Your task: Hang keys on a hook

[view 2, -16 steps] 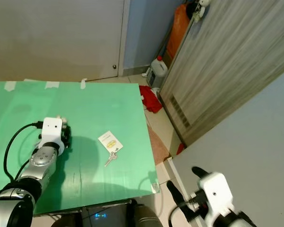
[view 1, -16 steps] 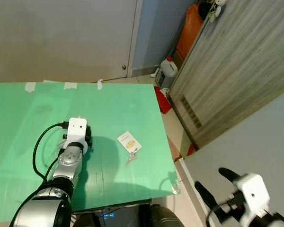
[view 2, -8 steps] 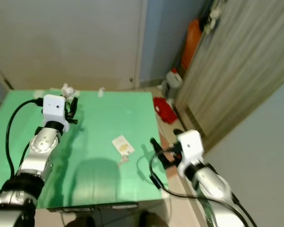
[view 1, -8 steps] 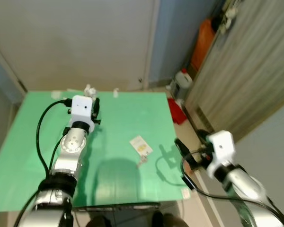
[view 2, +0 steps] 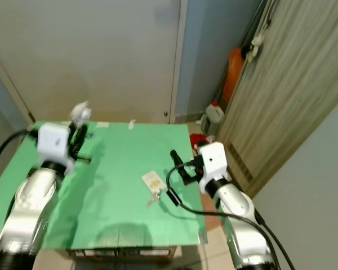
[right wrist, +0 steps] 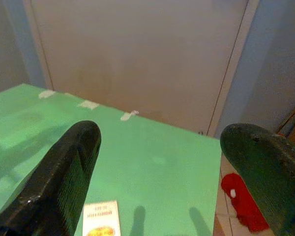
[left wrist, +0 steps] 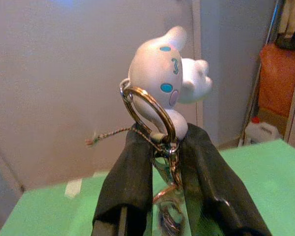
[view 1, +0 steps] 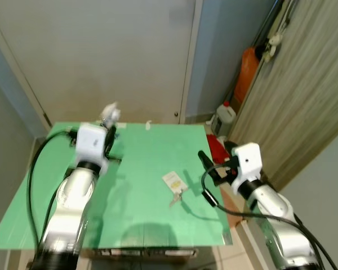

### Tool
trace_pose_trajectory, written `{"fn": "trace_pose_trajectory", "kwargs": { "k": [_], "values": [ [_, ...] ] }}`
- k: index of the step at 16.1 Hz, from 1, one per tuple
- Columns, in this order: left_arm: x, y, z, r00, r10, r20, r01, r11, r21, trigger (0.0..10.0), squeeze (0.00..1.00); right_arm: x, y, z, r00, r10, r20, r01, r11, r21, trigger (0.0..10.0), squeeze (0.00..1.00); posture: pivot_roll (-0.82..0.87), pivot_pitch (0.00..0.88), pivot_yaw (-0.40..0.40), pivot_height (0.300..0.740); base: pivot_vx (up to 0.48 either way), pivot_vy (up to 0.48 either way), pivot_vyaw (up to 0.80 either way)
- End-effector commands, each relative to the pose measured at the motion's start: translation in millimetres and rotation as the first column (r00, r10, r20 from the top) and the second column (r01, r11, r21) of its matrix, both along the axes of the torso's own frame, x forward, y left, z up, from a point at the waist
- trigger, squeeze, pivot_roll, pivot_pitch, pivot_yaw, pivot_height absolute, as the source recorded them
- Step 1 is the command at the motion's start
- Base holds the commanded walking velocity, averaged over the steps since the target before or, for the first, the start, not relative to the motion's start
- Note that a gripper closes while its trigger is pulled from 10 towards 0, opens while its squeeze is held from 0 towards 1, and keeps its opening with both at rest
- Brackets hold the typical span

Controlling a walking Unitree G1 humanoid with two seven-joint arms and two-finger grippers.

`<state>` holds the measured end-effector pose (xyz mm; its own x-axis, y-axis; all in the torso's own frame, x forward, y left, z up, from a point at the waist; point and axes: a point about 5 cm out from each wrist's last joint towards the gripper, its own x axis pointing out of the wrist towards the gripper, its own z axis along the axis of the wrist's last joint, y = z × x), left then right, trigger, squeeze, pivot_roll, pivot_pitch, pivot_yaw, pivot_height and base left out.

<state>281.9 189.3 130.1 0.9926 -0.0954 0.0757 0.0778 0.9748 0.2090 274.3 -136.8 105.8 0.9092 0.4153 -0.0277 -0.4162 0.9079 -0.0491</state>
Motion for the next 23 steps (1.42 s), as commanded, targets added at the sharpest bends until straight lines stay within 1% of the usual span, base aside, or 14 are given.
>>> {"fn": "trace_pose_trajectory", "kwargs": {
  "k": [1,2,3,4,5,6,7,9,10,13,16,20,23],
  "values": [
    [-4.5,-2.5,3.9,1.0,0.01,0.005,-0.01,1.0,-0.022,0.0,0.0,0.8,-1.5,-3.8,1.0,-0.021,-0.002,0.021,1.0,0.001,10.0,0.0,0.03,0.0,-0.043,0.74,0.0,0.0,0.0],
    [-7.1,-5.1,2.4,1.0,0.013,0.006,-0.013,1.0,-0.028,0.0,0.0,0.3,-0.5,-5.0,1.0,-0.022,-0.007,0.022,1.0,0.005,10.0,0.0,0.03,0.0,-0.051,0.74,0.0,0.0,0.0],
    [-12.9,-10.4,-0.7,1.0,0.015,0.003,-0.015,0.999,-0.029,0.0,0.0,-0.7,1.7,-5.1,1.0,-0.018,-0.008,0.018,1.0,0.011,10.0,0.0,0.03,0.0,-0.065,0.74,0.0,0.0,0.0],
    [-16.0,-8.4,-6.5,0.998,0.053,-0.019,-0.054,0.997,-0.063,0.0,0.0,-0.4,0.1,-4.5,1.0,-0.019,-0.006,0.019,1.0,0.013,10.0,0.0,0.03,0.0,-0.063,0.74,0.0,0.0,0.0],
    [-18.0,-5.6,-12.8,0.994,0.093,-0.05,-0.098,0.989,-0.107,0.0,0.0,0.3,-5.8,-6.5,1.0,-0.026,-0.009,0.026,1.0,0.007,10.0,0.0,0.02,0.0,-0.054,0.74,0.0,0.0,0.0],
    [-19.2,-2.3,-15.2,0.991,0.112,-0.068,-0.12,0.984,-0.131,0.0,0.0,0.9,-7.3,-8.2,0.999,-0.036,-0.01,0.036,0.999,0.0,10.0,0.0,0.02,0.0,-0.054,0.74,0.0,0.0,0.0],
    [-21.1,-3.6,-19.6,0.987,0.124,-0.099,-0.139,0.977,-0.161,0.0,0.0,1.4,-13.4,-9.0,0.998,-0.066,-0.008,0.066,0.998,0.0,10.0,0.0,0.0,0.0,-0.04,0.74,0.0,0.0,0.0],
    [-16.6,-11.6,-14.1,0.993,0.097,-0.061,-0.104,0.987,-0.126,0.0,0.0,1.6,-13.6,-9.7,0.996,-0.091,-0.01,0.091,0.996,0.01,10.0,0.0,0.0,0.0,-0.038,0.74,0.0,0.0,0.0],
    [-13.3,-15.8,-10.8,0.993,0.106,-0.044,-0.111,0.986,-0.126,0.0,0.0,1.2,-14.5,-11.8,0.995,-0.098,-0.018,0.098,0.995,0.015,10.0,0.0,0.01,0.0,-0.04,0.74,0.0,0.0,0.0],
    [-12.4,-23.4,-4.5,0.995,0.099,-0.017,-0.1,0.988,-0.116,0.0,0.0,2.7,-7.7,-16.2,0.997,-0.074,-0.032,0.074,0.997,0.023,10.0,0.0,0.04,0.0,-0.061,0.74,-0.092,-0.092,0.0],
    [-11.5,-22.5,-4.2,0.995,0.102,-0.016,-0.103,0.99,-0.095,0.0,0.0,7.8,-4.6,-14.2,0.998,-0.066,-0.024,0.066,0.997,0.027,10.0,0.0,0.04,0.0,-0.058,0.74,-0.276,-0.39,0.0],
    [-9.0,-19.9,-3.9,0.994,0.105,-0.016,-0.106,0.991,-0.084,0.0,0.0,5.6,-4.6,-16.4,0.998,-0.065,-0.027,0.065,0.998,0.018,10.0,0.0,0.03,0.0,-0.053,0.74,-0.24,-0.415,0.0],
    [-4.1,-16.2,-3.9,0.994,0.106,-0.019,-0.107,0.992,-0.07,0.0,0.0,1.3,-4.6,-19.7,0.997,-0.063,-0.035,0.063,0.998,0.013,10.0,0.0,0.01,0.0,-0.041,0.74,0.0,-0.432,0.0]
  ]
}}
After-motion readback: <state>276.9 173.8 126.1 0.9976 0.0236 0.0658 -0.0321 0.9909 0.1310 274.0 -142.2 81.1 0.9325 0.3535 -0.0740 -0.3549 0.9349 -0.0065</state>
